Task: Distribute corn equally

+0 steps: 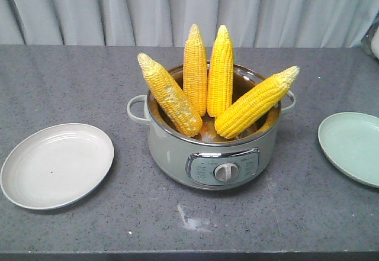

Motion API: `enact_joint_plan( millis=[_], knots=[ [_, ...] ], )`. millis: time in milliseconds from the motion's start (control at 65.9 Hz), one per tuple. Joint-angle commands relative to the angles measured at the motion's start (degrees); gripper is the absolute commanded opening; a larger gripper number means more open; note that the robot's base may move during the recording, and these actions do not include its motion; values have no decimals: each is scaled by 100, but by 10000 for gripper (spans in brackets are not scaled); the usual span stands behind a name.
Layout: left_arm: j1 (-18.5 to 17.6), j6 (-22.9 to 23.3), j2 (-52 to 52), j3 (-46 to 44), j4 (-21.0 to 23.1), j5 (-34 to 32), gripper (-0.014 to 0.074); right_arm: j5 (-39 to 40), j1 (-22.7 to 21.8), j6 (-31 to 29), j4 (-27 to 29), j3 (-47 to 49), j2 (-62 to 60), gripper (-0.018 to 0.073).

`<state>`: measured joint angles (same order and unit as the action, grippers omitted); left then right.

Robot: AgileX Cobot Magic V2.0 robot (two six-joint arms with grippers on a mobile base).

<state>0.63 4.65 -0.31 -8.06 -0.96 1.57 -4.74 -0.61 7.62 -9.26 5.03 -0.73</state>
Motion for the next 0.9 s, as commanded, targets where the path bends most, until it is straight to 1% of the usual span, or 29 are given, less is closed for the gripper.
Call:
enact_joint_plan(
  millis=[0, 152, 273, 364, 455, 577, 729, 881],
  knots=[
    [19, 64, 403, -853, 50, 18, -6, -125, -41, -40, -25, 766, 238, -6],
    [19, 52, 1270, -2048, 44, 834, -6, -975, -41, -102, -92, 1909, 948, -6],
    [19, 52, 2070, -2958, 44, 1526, -6, -1460, -41, -317, -72, 2730, 1675, -6],
    [19, 46, 2666, -3606, 44, 2087, -6, -1753, -41, -318, -48, 3266, 2231, -6],
    [19, 39, 3233, -4059, 50, 2458, -6, -1952, -41, -318, 50, 3672, 2770, -6],
    [19, 39, 3852, -4345, 50, 2625, -6, -2010, -41, -318, 105, 3880, 3370, -6],
    [19, 28, 4443, -4356, 43, 2686, -6, -2176, -41, -318, 211, 3880, 4001, -6],
    [19, 34, 4806, -4356, 43, 2686, -6, -2329, -41, -318, 248, 3880, 4489, -6]
  ],
)
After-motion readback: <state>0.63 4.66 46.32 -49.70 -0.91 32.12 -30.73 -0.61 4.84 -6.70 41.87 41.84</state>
